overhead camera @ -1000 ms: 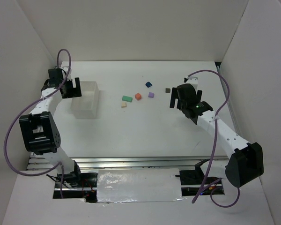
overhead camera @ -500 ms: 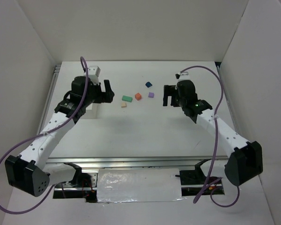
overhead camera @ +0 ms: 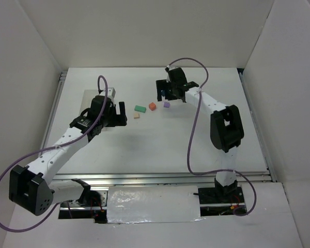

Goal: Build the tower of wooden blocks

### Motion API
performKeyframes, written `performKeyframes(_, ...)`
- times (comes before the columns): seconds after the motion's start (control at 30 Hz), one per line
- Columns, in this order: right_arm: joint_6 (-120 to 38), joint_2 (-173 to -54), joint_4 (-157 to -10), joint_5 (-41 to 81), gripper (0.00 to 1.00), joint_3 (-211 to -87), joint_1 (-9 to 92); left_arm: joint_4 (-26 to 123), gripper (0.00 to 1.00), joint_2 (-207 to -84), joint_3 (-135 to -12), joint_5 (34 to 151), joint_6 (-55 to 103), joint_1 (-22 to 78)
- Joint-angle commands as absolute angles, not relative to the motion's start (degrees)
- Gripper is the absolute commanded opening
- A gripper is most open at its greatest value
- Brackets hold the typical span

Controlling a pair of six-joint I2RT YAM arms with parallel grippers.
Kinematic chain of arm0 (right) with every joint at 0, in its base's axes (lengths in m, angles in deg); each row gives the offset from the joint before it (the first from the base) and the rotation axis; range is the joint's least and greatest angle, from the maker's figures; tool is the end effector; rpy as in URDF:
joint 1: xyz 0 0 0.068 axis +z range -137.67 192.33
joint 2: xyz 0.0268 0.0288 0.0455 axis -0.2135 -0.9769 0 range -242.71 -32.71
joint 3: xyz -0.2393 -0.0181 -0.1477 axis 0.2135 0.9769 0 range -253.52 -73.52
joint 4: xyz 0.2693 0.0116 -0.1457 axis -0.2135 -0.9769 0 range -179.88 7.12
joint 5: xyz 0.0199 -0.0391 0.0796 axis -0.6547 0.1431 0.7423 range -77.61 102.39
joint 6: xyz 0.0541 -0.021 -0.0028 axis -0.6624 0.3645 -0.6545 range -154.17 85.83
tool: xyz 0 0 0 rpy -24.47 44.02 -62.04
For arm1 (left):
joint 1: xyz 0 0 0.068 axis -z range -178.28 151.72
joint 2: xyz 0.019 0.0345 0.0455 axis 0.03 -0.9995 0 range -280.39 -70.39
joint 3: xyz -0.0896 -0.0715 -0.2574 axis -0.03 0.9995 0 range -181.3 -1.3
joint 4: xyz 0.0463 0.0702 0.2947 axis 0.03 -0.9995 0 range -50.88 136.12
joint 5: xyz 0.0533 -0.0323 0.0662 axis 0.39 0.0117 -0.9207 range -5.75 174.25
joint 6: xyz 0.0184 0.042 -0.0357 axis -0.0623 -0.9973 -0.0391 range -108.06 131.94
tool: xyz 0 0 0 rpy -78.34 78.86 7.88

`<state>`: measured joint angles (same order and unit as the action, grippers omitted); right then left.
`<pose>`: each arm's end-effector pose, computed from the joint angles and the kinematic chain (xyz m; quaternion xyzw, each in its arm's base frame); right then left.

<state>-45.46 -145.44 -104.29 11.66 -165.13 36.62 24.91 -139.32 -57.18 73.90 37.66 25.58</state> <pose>0.4608 0.2073 0.2380 -0.1011 0.9098 0.1174 0.3851 0.2914 -0.1207 0.2961 -0.0564 0.8796 -0.1227 0.4561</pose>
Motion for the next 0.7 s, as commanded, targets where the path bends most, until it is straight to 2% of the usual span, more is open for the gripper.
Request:
performKeyframes(0.0, -44.98, -151.79, -110.71, 12.75, 1.0, -174.57, 37.82, 26.26, 0.99, -140.61, -58.7, 72.04, 38.13, 25.8)
performKeyframes(0.13, -46.38, -160.83, -116.88, 10.29, 1.0, -186.95, 38.25, 28.36, 0.99, -141.93, -57.91, 73.96, 38.4, 25.45)
performKeyframes(0.4, -51.3, -166.04, -122.41, 1.76, 1.0, -196.63, 39.31, 29.24, 0.99, -145.89, -58.87, 74.67, 37.87, 24.57)
performKeyframes(0.67, -54.46, -167.71, -122.87, 4.13, 1.0, -196.74, 42.47, 31.01, 0.99, -149.74, -60.88, 77.74, 36.82, 22.99)
